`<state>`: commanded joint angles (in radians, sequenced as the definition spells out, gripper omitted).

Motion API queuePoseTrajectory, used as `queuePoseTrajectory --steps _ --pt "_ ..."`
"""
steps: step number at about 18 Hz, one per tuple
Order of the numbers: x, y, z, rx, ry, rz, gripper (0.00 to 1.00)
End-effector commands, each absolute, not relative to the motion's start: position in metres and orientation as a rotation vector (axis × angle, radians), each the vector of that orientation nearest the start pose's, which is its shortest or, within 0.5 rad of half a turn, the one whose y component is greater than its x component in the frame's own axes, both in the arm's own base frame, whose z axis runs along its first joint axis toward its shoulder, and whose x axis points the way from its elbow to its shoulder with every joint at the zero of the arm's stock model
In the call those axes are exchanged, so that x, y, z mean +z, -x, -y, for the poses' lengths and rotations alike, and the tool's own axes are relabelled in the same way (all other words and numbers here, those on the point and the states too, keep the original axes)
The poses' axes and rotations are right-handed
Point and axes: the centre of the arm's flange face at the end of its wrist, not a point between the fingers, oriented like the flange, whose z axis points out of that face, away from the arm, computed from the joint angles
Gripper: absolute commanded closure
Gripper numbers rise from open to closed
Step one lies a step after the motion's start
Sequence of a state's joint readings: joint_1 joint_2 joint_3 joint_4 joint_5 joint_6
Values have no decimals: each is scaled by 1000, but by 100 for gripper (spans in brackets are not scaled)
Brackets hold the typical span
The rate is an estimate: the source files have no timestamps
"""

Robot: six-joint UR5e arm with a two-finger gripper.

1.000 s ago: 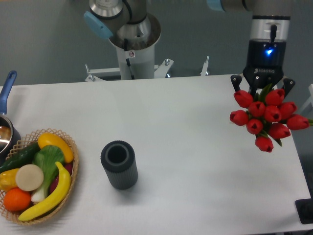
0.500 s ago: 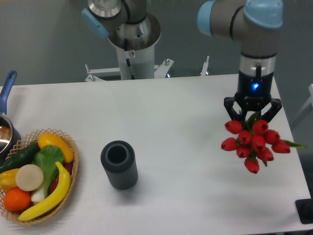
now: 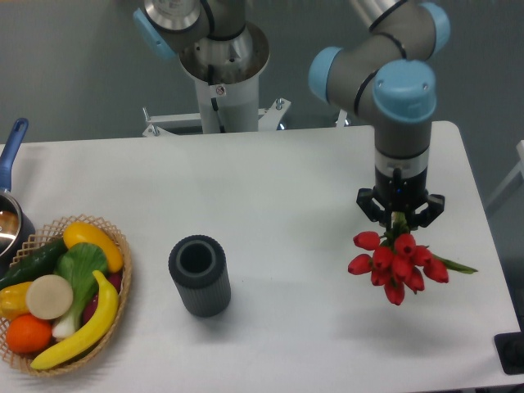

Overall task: Place the flowers on the table
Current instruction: 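Lower the red tulips onto the table beside the black container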

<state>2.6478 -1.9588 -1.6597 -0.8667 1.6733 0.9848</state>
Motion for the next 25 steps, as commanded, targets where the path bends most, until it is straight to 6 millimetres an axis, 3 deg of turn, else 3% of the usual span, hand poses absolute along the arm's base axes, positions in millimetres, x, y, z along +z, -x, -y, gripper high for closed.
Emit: queuePoseTrajectory --steps 7,8,11,14,15,16,19,22,25 --pt "233 483 -428 286 3194 88 63" --pt "232 482 -429 282 3194 85 63" --pt "233 483 -430 281 3186 82 44" --pt "236 482 -429 283 3177 82 13" --pt "237 481 -428 287 3175 84 11" --pt "238 479 -427 286 3177 85 0" --pt "260 474 -421 328 3154 92 0" --pt "308 471 -414 418 3096 93 0" --pt "330 483 -400 393 3022 10 0"
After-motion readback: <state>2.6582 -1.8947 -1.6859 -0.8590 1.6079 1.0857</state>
